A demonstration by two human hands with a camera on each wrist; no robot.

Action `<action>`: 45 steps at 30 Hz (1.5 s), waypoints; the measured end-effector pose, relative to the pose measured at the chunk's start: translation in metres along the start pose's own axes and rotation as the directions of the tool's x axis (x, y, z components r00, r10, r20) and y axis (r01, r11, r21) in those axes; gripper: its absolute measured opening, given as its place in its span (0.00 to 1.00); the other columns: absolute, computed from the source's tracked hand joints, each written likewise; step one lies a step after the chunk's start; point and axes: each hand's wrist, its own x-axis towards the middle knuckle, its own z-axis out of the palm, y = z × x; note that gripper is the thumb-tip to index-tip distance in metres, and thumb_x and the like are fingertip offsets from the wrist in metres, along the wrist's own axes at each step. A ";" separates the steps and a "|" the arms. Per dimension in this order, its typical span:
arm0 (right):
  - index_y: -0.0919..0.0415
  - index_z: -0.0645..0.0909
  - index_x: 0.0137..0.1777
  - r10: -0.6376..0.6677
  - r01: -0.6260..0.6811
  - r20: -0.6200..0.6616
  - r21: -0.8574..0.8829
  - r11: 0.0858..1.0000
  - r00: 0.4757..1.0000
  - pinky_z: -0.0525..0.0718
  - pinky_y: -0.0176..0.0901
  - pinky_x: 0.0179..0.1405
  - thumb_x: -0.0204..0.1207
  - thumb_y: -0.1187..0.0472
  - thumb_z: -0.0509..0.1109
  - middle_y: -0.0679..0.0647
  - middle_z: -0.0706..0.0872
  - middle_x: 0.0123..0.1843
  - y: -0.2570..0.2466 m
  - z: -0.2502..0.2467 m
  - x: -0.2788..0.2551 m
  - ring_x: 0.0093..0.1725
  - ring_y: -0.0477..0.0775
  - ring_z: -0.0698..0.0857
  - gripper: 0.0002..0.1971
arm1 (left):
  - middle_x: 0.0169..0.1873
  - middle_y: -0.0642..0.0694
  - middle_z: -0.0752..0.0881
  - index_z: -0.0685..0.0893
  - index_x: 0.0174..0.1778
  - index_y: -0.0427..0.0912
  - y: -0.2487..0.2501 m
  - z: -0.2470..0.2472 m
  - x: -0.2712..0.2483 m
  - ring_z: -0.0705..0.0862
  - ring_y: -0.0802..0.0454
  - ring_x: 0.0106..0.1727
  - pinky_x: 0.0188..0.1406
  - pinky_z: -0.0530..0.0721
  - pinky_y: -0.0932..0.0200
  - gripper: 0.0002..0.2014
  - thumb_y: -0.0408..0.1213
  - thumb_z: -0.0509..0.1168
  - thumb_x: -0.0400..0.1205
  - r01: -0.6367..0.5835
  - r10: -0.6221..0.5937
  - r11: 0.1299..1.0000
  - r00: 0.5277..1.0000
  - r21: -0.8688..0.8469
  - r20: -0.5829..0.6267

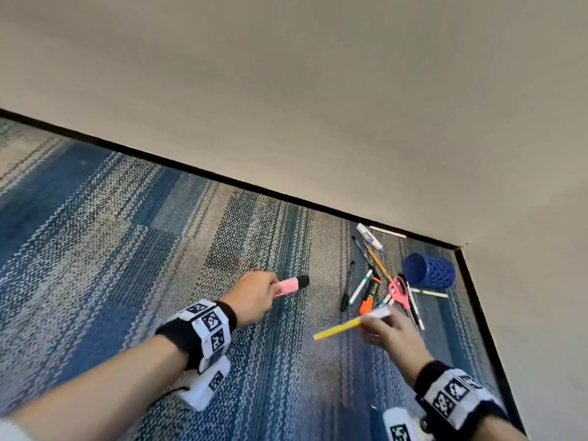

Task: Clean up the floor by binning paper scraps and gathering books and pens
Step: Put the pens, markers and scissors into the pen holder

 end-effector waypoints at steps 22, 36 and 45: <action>0.60 0.76 0.49 -0.061 0.046 -0.016 -0.487 0.872 0.998 0.83 0.46 0.46 0.69 0.52 0.68 0.60 0.84 0.41 0.001 -0.013 0.116 0.46 0.64 0.85 0.14 | 0.52 0.56 0.86 0.84 0.59 0.47 0.105 0.052 -0.004 0.84 0.60 0.49 0.53 0.84 0.64 0.17 0.51 0.70 0.79 -0.225 0.221 0.969 0.974 0.104 0.051; 0.47 0.64 0.76 -0.036 0.576 0.581 -0.812 -0.092 0.813 0.79 0.43 0.30 0.72 0.46 0.71 0.62 0.77 0.72 0.048 -0.085 0.158 0.35 0.47 0.87 0.33 | 0.44 0.37 0.88 0.86 0.46 0.37 0.118 0.032 0.008 0.87 0.38 0.46 0.48 0.88 0.45 0.13 0.45 0.64 0.82 -0.103 0.014 0.767 0.989 0.633 0.145; 0.55 0.70 0.67 -0.228 0.632 0.631 -0.771 -0.078 0.741 0.83 0.52 0.39 0.77 0.64 0.55 0.56 0.82 0.64 0.052 -0.082 0.156 0.49 0.57 0.89 0.19 | 0.55 0.31 0.85 0.83 0.54 0.33 0.126 0.092 0.074 0.84 0.32 0.57 0.56 0.85 0.43 0.16 0.42 0.61 0.81 -0.013 -0.051 0.783 0.995 0.622 0.084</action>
